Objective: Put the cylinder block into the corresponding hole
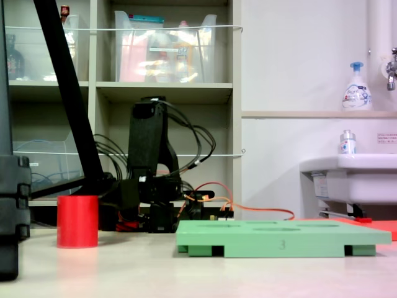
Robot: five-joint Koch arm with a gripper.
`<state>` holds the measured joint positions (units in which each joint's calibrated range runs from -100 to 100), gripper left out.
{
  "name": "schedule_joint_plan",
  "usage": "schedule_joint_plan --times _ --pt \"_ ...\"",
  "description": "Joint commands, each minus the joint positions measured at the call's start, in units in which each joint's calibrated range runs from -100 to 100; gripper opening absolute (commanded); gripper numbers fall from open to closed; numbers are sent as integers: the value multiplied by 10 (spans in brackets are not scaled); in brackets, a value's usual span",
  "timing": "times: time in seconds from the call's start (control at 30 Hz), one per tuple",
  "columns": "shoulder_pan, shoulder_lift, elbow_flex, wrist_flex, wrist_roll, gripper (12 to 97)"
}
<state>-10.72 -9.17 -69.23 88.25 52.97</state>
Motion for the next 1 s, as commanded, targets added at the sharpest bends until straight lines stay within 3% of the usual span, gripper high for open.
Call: schedule_joint_plan --times 0.0,0.33,0.43,0.53,0.63,0.97 --pt "0 41 43 52 0 813" --pt "2 114 93 50 0 789" --pt "2 114 92 52 -1 721" --pt "3 114 90 53 0 566" --pt "5 110 85 54 0 483" --pt "5 83 46 58 0 384"
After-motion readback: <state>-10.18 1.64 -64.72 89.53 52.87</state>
